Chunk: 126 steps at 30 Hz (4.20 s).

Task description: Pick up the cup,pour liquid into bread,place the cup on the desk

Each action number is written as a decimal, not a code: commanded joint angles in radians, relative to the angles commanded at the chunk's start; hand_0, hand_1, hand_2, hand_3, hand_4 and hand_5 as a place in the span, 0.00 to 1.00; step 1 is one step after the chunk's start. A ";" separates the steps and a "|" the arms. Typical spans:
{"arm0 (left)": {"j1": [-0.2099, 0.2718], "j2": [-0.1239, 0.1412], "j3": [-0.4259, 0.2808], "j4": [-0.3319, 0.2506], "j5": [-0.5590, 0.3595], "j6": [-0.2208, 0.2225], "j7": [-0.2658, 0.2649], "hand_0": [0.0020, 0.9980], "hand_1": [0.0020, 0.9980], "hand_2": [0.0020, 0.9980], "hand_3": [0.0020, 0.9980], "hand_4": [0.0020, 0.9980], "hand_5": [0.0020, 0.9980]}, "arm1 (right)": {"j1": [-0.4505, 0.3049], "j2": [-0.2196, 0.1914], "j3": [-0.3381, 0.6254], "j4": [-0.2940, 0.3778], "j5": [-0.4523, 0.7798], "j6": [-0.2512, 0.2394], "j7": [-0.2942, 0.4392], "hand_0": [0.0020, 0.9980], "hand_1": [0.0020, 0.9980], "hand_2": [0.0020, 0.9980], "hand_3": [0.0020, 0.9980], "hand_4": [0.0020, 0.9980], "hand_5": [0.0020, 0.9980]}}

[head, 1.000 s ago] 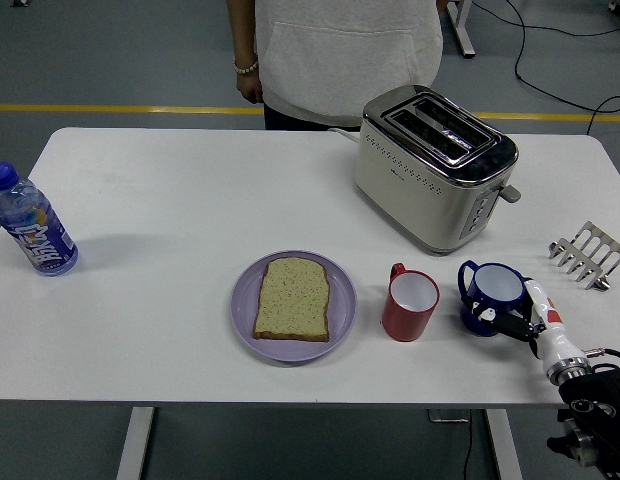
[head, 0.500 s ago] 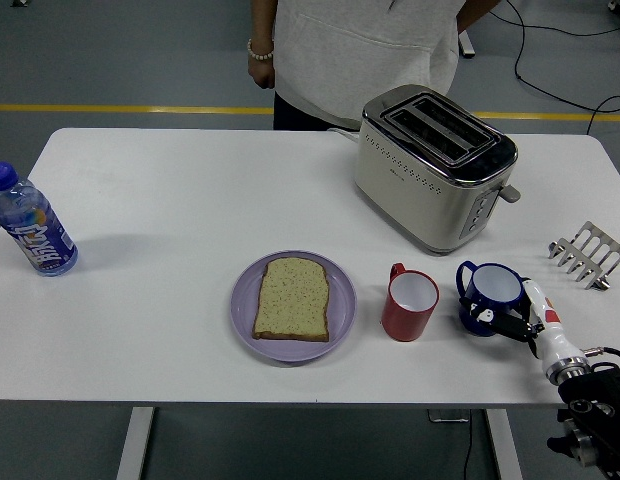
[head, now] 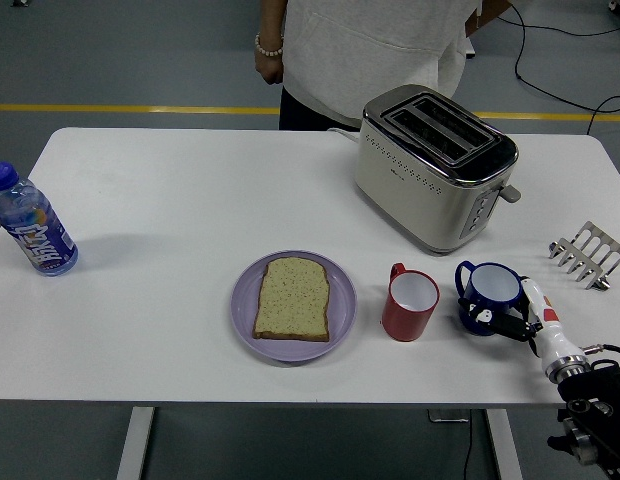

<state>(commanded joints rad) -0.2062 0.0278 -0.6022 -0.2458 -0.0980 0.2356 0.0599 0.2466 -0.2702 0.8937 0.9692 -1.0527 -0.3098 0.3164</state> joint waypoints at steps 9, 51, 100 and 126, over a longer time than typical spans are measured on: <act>-0.003 0.000 0.006 0.000 -0.012 -0.001 -0.004 0.69 0.76 0.77 0.61 0.40 1.00 | -0.001 0.000 0.011 0.002 -0.013 0.003 0.007 0.51 0.45 0.58 0.71 0.77 0.00; 0.001 -0.004 -0.018 -0.001 0.025 0.003 0.007 0.69 0.76 0.77 0.61 0.40 1.00 | -0.021 -0.005 0.025 0.004 -0.045 0.023 0.008 0.73 0.58 0.77 0.98 0.85 0.03; -0.003 -0.001 -0.011 -0.001 0.016 -0.002 0.002 0.69 0.76 0.77 0.61 0.40 1.00 | -0.035 -0.008 0.047 0.019 -0.021 0.012 0.075 0.89 0.77 0.95 1.00 0.91 0.05; -0.001 -0.004 -0.017 -0.001 0.021 0.001 0.004 0.69 0.76 0.77 0.61 0.40 1.00 | -0.096 -0.028 0.134 0.159 -0.040 0.017 0.085 0.92 0.80 0.97 1.00 0.94 0.05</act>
<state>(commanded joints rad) -0.2076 0.0241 -0.6190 -0.2466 -0.0766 0.2363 0.0643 0.1508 -0.2985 1.0276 1.1284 -1.0924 -0.2928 0.4013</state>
